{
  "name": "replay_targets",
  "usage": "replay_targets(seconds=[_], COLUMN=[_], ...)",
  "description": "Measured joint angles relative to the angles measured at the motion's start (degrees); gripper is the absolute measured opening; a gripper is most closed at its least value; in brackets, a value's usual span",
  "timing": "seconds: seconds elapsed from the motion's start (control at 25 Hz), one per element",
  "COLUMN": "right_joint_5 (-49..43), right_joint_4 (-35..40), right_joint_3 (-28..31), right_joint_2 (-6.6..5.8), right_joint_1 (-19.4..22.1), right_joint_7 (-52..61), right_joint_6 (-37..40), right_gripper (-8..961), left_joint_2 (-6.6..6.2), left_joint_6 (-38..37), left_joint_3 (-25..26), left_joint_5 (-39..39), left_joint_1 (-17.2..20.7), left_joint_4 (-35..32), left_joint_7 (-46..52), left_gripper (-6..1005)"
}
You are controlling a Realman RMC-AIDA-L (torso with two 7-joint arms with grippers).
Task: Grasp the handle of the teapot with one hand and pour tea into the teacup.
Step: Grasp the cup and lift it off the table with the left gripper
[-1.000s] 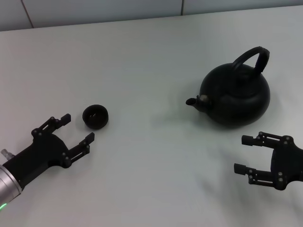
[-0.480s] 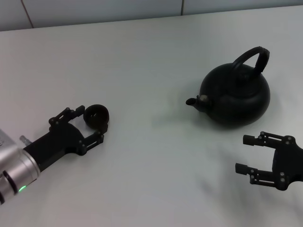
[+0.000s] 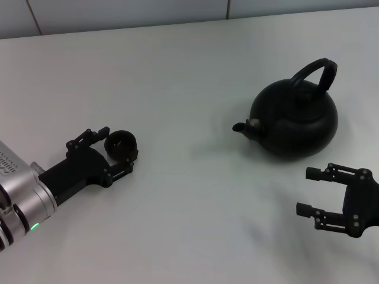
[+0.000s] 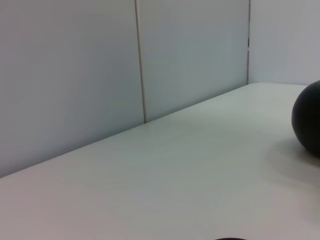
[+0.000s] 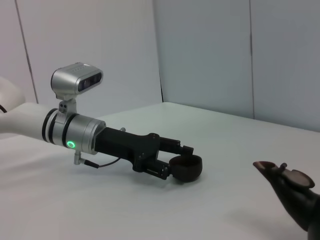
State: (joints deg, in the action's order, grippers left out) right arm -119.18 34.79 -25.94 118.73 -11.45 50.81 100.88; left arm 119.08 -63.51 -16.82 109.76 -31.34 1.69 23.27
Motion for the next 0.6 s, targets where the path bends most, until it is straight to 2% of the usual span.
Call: replay_targets(seconds=[0.6], right_joint_5=[0.0], right_joint_4=[0.01], right_joint_3=[0.45], right_joint_2=[0.0], right_joint_1=[-0.28], right_joint_7=[0.0], right_joint_6=[0.2], right_gripper=[731], left_joint_2=[0.0], left_joint_6=[-0.07], left_joint_3=[0.04], left_joint_5=[0.02], left_joint_1=[-0.19], left_joint_4=[0.54], left_joint_7=[0.1], left_gripper=[694])
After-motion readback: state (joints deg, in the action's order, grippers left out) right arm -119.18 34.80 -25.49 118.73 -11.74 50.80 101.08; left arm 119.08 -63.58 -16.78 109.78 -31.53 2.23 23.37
